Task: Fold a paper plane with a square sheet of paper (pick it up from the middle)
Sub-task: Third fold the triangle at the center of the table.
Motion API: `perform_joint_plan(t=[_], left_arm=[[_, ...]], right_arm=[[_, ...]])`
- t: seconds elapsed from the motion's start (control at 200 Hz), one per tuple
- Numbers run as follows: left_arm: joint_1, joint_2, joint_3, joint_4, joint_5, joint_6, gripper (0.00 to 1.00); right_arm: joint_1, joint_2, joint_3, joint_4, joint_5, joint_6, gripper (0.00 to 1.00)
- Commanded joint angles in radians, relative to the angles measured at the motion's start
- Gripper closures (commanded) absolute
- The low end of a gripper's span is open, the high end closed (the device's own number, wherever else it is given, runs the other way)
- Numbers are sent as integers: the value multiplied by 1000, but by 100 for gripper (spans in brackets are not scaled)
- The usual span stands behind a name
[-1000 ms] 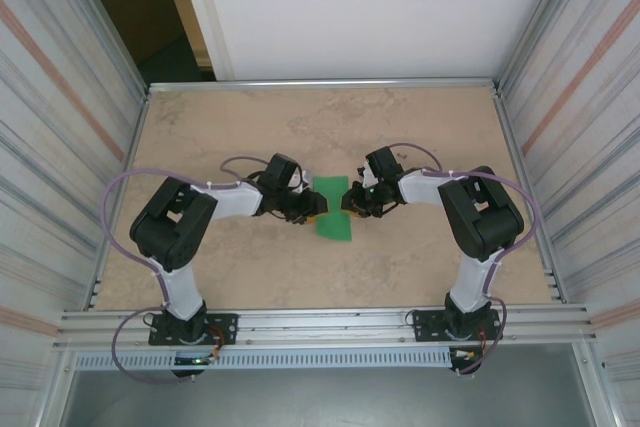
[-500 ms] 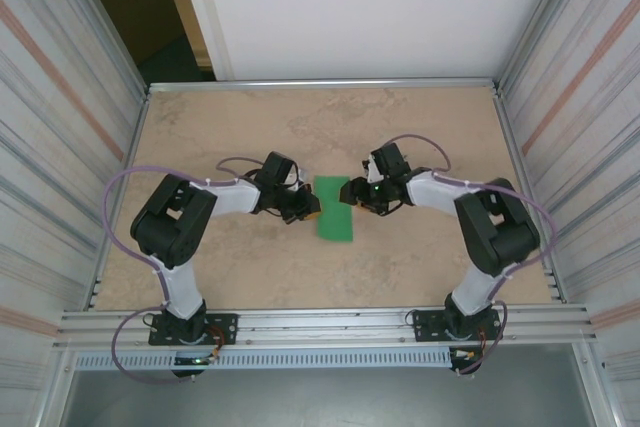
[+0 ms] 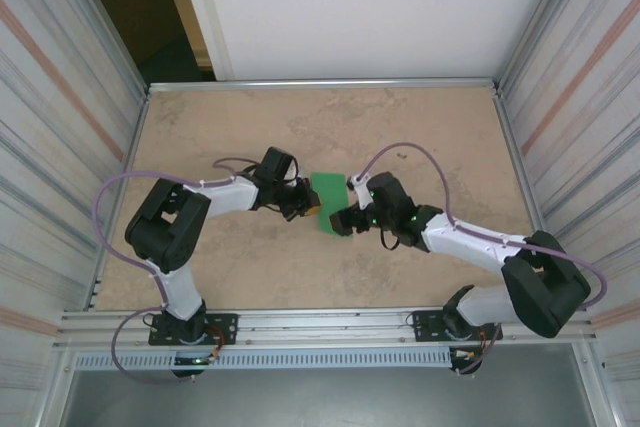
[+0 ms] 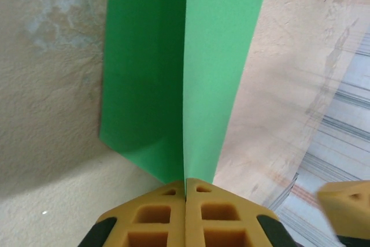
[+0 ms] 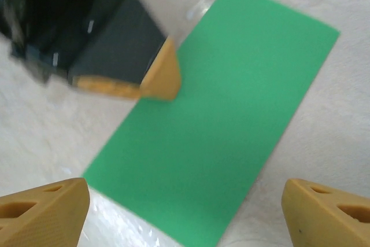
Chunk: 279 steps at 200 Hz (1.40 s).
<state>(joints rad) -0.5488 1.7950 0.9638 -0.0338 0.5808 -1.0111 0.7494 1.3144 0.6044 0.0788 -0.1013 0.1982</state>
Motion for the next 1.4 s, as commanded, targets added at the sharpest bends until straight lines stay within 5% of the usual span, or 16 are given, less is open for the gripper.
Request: perform_joint_plan(t=[0.0, 0.446, 0.611, 0.817, 1.047, 1.393], left_arm=[[6, -32, 40, -49, -19, -11, 100], [6, -10, 71, -73, -10, -12, 100], [6, -8, 74, -84, -7, -4, 100], [6, 18, 76, -82, -7, 6, 100], [4, 23, 74, -80, -7, 4, 100], [5, 11, 64, -77, -7, 4, 100]], right_arm=[[65, -7, -33, 108, 98, -184, 17], [170, 207, -52, 323, 288, -338, 27], [174, 223, -41, 354, 466, -269, 28], [172, 144, -83, 350, 407, -278, 33], [171, 138, -67, 293, 258, -299, 50], [167, 156, -45, 281, 241, -288, 75]])
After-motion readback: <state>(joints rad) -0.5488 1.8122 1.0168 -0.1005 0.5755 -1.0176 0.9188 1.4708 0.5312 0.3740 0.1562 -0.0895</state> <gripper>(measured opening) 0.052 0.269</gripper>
